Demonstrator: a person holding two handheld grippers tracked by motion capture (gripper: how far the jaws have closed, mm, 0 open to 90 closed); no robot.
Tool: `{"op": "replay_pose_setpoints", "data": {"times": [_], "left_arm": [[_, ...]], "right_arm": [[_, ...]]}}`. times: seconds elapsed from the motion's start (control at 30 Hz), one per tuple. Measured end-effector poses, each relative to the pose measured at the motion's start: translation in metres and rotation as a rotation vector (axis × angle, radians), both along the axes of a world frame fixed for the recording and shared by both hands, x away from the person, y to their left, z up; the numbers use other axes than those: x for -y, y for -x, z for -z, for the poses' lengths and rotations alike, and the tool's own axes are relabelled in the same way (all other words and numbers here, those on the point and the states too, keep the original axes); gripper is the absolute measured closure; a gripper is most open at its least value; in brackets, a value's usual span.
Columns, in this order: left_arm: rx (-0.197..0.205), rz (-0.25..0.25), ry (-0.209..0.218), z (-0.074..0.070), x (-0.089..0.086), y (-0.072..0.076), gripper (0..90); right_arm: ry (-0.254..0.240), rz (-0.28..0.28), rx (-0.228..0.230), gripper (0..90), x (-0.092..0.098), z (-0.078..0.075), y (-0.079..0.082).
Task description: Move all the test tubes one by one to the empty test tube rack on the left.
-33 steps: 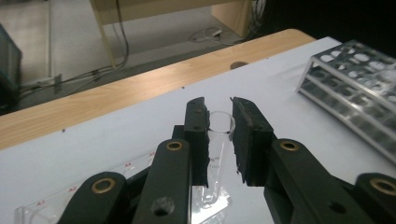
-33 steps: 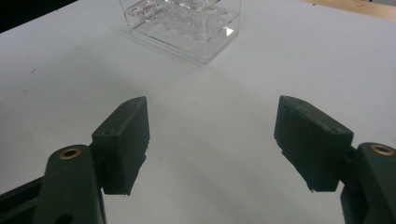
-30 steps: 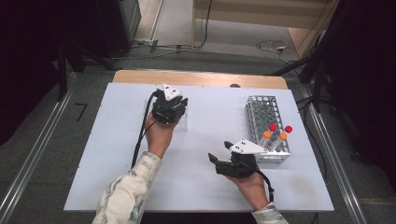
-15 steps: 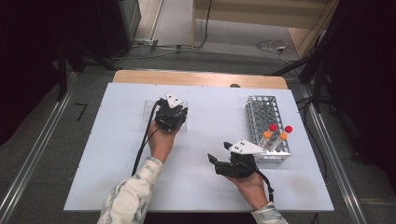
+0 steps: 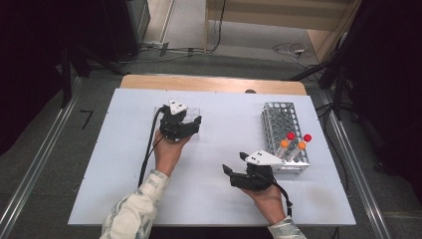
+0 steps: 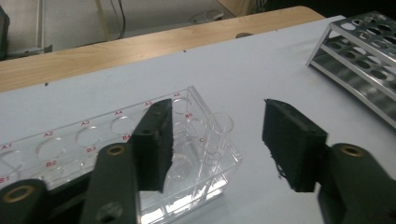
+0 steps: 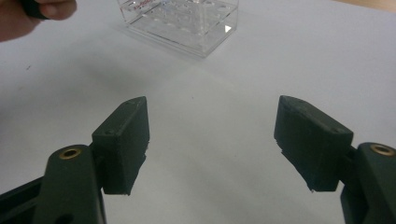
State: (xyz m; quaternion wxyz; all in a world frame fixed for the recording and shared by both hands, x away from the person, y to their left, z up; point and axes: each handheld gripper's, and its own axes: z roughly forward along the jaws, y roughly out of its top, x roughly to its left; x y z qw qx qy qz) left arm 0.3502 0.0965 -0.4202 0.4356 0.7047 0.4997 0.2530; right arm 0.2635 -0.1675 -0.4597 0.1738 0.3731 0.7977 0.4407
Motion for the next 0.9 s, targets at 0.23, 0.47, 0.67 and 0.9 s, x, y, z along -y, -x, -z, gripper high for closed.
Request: {"op": "replay_pose_setpoints", "data": {"times": [0.23,0.47,0.67,0.9], "left_arm": [[0.001,-0.002,0.049,0.000,-0.015,0.022,22.9],[-0.007,0.001,0.077,0.009,-0.027,0.042,18.6],[-0.011,0.014,0.045,0.012,-0.029,0.053,15.6],[-0.041,0.006,0.054,0.020,-0.035,0.055,11.0]], "right_arm": [[-0.019,0.006,-0.001,24.9,0.004,-0.004,0.001],[-0.018,0.010,0.006,24.9,0.010,-0.005,0.006],[-0.023,0.025,0.021,24.9,0.023,-0.010,0.016],[-0.033,0.048,0.039,24.9,0.042,-0.017,0.028]]}}
